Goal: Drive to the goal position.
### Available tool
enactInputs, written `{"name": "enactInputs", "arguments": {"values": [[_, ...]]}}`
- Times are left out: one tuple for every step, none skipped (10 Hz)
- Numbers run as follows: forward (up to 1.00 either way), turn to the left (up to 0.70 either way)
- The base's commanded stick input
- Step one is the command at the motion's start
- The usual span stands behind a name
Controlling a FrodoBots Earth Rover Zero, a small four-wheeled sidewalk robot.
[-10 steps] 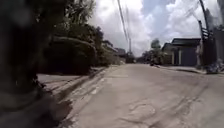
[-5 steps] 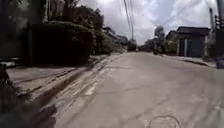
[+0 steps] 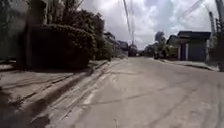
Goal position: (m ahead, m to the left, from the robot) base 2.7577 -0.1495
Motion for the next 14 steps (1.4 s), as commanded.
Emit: {"name": "enactInputs", "arguments": {"values": [[1.0,0.0],[1.0,0.0],[1.0,-0.05],[1.0,-0.04],[1.0,-0.03],[1.0,-0.02],[1.0,0.0],[1.0,0.0],[1.0,-0.01],[1.0,-0.01],[1.0,-0.01],[1.0,-0.02],[1.0,-0.02],[1.0,-0.04]]}}
